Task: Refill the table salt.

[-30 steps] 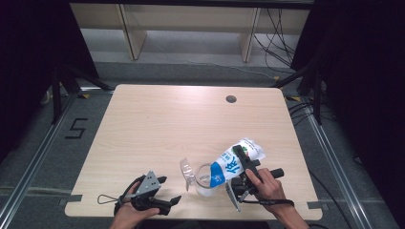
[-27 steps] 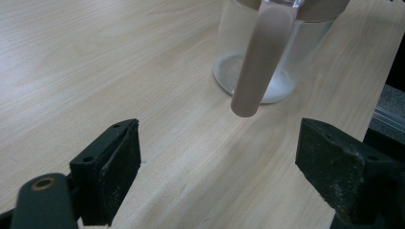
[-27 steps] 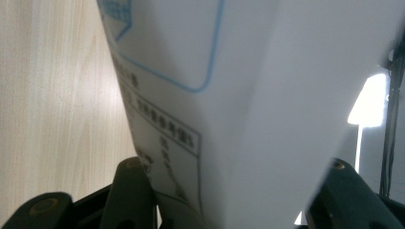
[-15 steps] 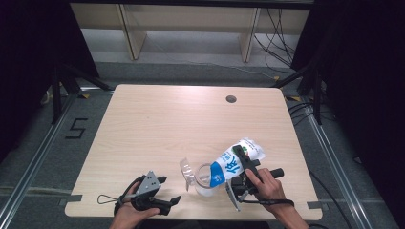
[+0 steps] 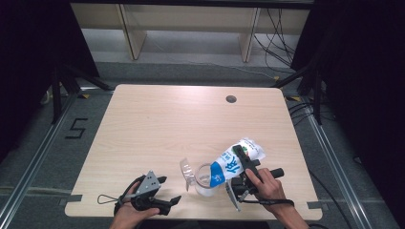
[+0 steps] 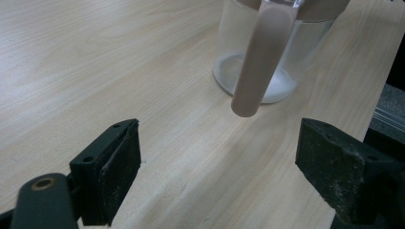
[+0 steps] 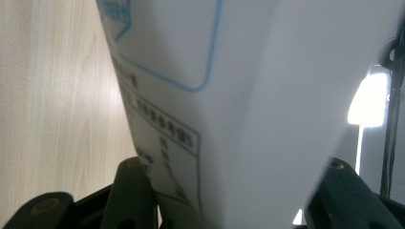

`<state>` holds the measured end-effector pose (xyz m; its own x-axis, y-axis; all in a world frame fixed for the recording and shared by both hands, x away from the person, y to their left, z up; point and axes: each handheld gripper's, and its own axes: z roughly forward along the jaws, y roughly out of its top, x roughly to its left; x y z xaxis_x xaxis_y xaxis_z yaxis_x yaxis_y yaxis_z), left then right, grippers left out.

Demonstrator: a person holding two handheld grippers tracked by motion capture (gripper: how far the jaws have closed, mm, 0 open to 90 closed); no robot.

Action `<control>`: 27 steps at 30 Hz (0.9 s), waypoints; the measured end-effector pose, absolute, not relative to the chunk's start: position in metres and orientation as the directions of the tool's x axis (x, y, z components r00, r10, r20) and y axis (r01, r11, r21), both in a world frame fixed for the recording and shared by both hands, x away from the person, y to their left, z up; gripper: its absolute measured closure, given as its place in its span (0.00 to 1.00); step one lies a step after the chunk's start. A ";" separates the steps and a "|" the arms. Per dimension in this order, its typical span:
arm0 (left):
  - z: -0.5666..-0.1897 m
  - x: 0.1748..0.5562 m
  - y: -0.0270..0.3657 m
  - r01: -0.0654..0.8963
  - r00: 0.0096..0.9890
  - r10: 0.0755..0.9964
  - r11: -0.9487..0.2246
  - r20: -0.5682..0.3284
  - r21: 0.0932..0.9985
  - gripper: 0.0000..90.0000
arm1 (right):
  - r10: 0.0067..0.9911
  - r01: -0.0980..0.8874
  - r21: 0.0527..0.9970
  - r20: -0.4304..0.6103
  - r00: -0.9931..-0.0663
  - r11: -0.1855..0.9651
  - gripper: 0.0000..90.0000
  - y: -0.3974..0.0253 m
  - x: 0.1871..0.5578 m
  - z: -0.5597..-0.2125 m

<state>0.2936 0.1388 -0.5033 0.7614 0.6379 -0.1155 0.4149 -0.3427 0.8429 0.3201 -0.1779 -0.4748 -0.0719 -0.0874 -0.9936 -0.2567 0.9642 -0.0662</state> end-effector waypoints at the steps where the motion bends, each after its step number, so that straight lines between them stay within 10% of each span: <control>1: -0.503 0.294 0.139 0.412 0.763 0.637 -0.345 -0.112 0.843 0.17 | -0.022 -0.258 0.003 -0.996 -0.091 0.966 0.60 -0.178 0.320 -0.479; 27: -0.503 0.294 0.139 0.408 0.766 0.633 -0.350 -0.108 0.843 0.17 | -0.043 -0.263 -0.020 -0.996 -0.082 0.964 0.61 -0.178 0.320 -0.478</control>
